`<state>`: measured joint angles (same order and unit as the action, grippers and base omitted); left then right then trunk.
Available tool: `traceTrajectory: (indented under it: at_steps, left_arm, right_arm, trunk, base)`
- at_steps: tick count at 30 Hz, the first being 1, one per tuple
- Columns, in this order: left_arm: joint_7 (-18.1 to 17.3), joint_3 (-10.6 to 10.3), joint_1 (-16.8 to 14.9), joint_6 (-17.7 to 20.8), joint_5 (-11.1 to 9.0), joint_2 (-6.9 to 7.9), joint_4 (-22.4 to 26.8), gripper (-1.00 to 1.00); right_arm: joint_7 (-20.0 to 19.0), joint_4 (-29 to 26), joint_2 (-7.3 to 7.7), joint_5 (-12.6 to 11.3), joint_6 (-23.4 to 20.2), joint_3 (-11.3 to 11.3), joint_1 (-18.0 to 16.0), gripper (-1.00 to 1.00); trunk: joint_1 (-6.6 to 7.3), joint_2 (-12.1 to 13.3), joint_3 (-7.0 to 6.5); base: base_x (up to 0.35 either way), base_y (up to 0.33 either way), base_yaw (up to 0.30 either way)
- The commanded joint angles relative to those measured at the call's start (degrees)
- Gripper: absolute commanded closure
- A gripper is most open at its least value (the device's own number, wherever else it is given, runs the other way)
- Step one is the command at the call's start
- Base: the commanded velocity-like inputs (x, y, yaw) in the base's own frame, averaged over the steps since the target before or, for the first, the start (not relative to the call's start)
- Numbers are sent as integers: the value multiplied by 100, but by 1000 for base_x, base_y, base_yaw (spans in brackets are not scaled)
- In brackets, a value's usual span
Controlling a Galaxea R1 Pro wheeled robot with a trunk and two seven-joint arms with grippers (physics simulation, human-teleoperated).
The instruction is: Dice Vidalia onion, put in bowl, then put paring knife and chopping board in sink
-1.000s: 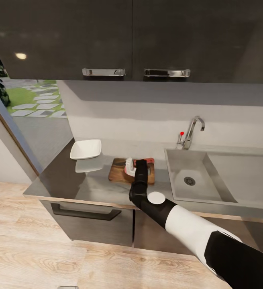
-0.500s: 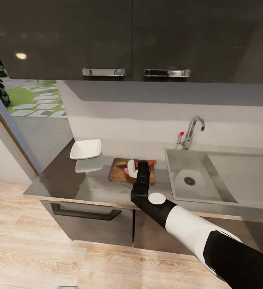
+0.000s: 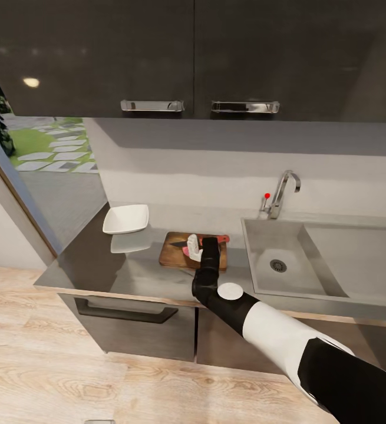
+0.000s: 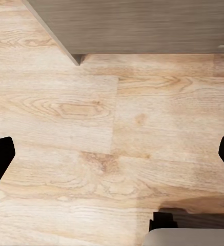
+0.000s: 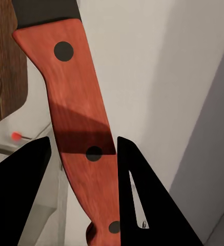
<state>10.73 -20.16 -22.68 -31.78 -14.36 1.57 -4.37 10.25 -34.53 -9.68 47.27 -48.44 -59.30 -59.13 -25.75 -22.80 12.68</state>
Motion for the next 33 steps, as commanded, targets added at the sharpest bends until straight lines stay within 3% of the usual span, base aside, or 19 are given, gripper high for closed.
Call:
traceTrajectory:
  at_steps: [1, 18, 24, 25, 33]
  left_arm:
    - [12, -49, -9, -30, -32, -3, -20, -100]
    - [15, -49, -9, -30, -32, -7, -20, -100]
    - [13, -49, -9, -30, -32, -4, -20, -100]
    - [14, -49, -9, -30, -32, -6, -20, -100]
    - [16, -49, -9, -30, -32, -7, -20, -100]
  right_arm:
    - [30, 5, 1, -33, -36, -37, -11, 100]
    - [28, 13, 30, -42, -34, -37, -11, 100]
    - [22, 78, 47, -293, -30, -37, -11, 100]
    - [30, 412, 27, -359, 106, -46, -11, 100]
    - [44, 412, 23, -359, 107, -42, -11, 100]
  trunk:
    - [-3, -12, 11]
    - [-3, -12, 11]
    - [-3, -12, 11]
    - [-3, -12, 11]
    - [-3, -12, 11]
  base:
    - [6, 0, 0]
    - [105, 25, 0]
    - [1, 0, 0]
    - [0, 0, 0]
    - [0, 0, 0]
